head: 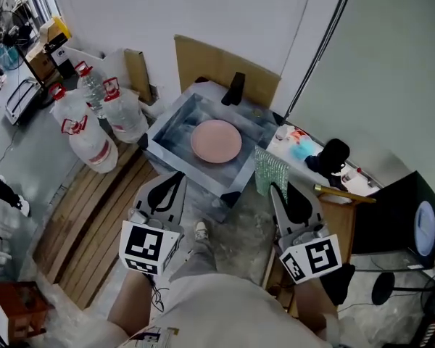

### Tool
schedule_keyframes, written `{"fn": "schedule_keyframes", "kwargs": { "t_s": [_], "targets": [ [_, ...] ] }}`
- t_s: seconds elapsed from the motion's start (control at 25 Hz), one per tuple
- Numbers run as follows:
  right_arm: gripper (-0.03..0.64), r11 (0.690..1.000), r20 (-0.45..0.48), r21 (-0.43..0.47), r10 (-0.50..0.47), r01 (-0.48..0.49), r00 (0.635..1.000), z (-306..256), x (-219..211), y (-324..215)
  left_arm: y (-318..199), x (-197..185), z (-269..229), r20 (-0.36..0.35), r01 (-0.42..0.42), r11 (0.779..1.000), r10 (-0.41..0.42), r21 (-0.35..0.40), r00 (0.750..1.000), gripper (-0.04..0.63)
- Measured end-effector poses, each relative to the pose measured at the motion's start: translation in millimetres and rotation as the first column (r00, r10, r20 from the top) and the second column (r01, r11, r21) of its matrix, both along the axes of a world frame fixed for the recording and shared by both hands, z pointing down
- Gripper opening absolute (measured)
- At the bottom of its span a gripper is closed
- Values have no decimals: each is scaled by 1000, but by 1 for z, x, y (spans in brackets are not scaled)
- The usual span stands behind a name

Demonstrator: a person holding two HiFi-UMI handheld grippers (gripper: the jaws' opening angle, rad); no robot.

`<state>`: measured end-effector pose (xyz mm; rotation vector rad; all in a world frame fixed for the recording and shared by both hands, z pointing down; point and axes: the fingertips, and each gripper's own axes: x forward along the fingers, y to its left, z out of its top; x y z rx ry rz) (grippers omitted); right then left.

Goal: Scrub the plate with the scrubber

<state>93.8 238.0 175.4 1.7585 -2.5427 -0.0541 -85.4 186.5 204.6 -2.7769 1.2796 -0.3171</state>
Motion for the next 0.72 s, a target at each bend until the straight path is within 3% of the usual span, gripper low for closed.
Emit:
{"fn": "schedule_keyframes", "kwargs": {
  "t_s": [0.4, 0.72],
  "targets": [
    [103, 987, -35, -161, -4, -2, 999, 52, -26, -162, -148, -20, 53, 42, -33, 988, 40, -152, 998, 25],
    [103, 948, 3, -319, 3, -2, 1000, 114, -32, -256, -234, -18, 107, 55, -59, 959, 77, -278, 995, 25]
  ]
}}
